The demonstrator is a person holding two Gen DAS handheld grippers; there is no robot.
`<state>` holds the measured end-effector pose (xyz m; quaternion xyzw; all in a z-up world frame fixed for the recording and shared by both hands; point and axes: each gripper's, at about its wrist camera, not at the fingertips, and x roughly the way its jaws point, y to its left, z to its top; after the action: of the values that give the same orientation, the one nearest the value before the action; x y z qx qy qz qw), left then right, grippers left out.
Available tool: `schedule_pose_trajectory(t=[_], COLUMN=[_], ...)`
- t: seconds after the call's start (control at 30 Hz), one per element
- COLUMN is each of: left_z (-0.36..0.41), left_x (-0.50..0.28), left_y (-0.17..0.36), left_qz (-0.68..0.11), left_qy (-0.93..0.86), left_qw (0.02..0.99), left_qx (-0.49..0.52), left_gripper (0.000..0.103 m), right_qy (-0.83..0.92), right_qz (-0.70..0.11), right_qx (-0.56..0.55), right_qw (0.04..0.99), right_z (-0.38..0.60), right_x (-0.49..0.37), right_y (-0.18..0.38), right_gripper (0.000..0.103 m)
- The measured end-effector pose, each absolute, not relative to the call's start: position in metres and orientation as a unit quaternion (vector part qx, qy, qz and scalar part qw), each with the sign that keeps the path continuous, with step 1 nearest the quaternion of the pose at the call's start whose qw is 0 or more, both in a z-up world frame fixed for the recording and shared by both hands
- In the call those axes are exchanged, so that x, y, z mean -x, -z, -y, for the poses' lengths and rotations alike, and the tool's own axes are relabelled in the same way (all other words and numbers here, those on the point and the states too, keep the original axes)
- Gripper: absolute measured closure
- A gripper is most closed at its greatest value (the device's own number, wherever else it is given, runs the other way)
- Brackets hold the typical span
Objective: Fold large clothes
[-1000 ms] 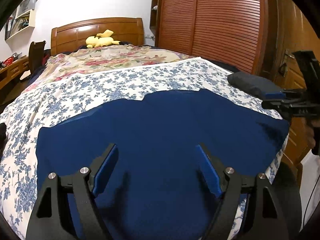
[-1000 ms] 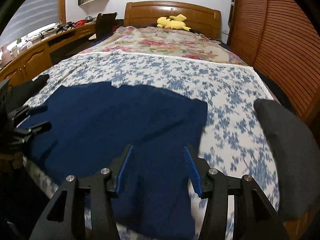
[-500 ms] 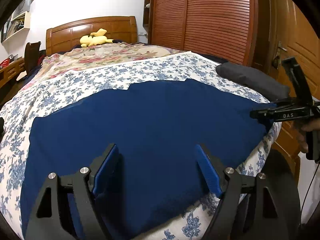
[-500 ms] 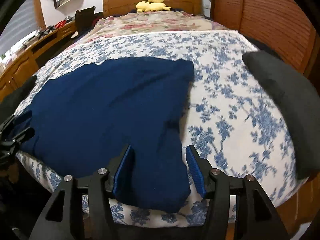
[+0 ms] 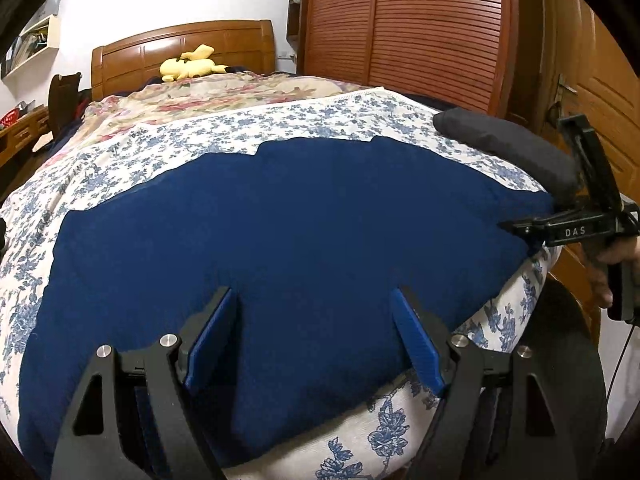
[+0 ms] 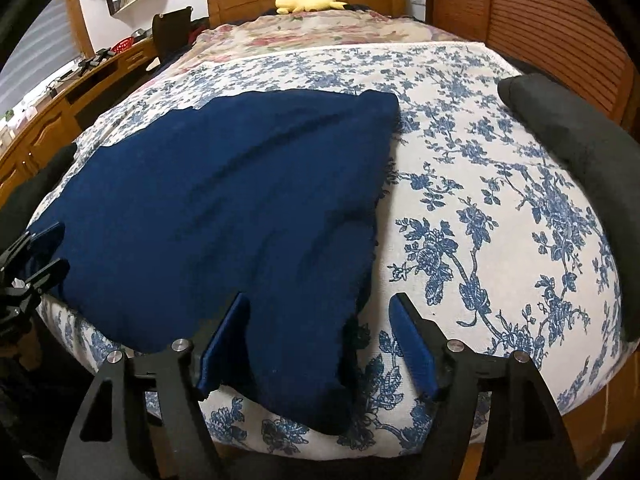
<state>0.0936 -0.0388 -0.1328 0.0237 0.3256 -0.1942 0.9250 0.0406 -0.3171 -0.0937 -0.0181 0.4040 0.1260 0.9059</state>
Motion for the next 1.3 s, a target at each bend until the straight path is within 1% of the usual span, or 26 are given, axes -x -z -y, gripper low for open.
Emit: schedule_pose_trajectory(t=[0.03, 0.13, 0.17, 0.23, 0.27, 0.37, 0.47, 0.9, 1.07, 1.3], left_z=[0.039, 0.040, 0.039, 0.039, 0.039, 0.039, 0.038, 0.019, 0.006, -0.021], left_x=[-0.094, -0.094, -0.094, -0.094, -0.094, -0.093, -0.093, -0.089, -0.085, -0.062], left_y=[0.133, 0.134, 0.134, 0.134, 0.134, 0.135, 0.134, 0.122, 0.111, 0.073], left_qz=[-0.325, -0.325, -0.325, -0.326, -0.326, -0.326, -0.326, -0.312, -0.303, -0.275], left_qy=[0.194, 0.193, 0.193, 0.194, 0.194, 0.196, 0.196, 0.193, 0.181, 0.153], left_qw=[0.925, 0.925, 0.925, 0.925, 0.925, 0.924, 0.925, 0.930, 0.936, 0.949], left_qx=[-0.025, -0.029, -0.028, -0.027, -0.027, -0.026, -0.025, -0.002, 0.004, 0.016], left_gripper=[0.023, 0.023, 0.023, 0.023, 0.023, 0.023, 0.023, 0.023, 0.023, 0.023], right_qy=[-0.125, -0.155, -0.152, -0.160, -0.165, -0.181, -0.190, -0.193, -0.227, -0.300], right_qz=[-0.401, -0.398, -0.394, -0.383, -0.375, -0.350, -0.340, -0.336, -0.310, -0.258], right_qx=[0.016, 0.003, 0.007, -0.003, -0.019, -0.063, -0.090, -0.074, -0.055, -0.002], right_qw=[0.907, 0.904, 0.906, 0.910, 0.912, 0.917, 0.917, 0.919, 0.922, 0.918], right_z=[0.316, 0.314, 0.312, 0.313, 0.316, 0.326, 0.332, 0.326, 0.303, 0.239], right_x=[-0.040, -0.039, -0.039, -0.036, -0.035, -0.029, -0.027, -0.037, -0.038, -0.038], right_y=[0.096, 0.096, 0.095, 0.090, 0.088, 0.079, 0.077, 0.068, 0.047, 0.004], right_gripper=[0.029, 0.058, 0.066, 0.077, 0.079, 0.081, 0.082, 0.082, 0.084, 0.085])
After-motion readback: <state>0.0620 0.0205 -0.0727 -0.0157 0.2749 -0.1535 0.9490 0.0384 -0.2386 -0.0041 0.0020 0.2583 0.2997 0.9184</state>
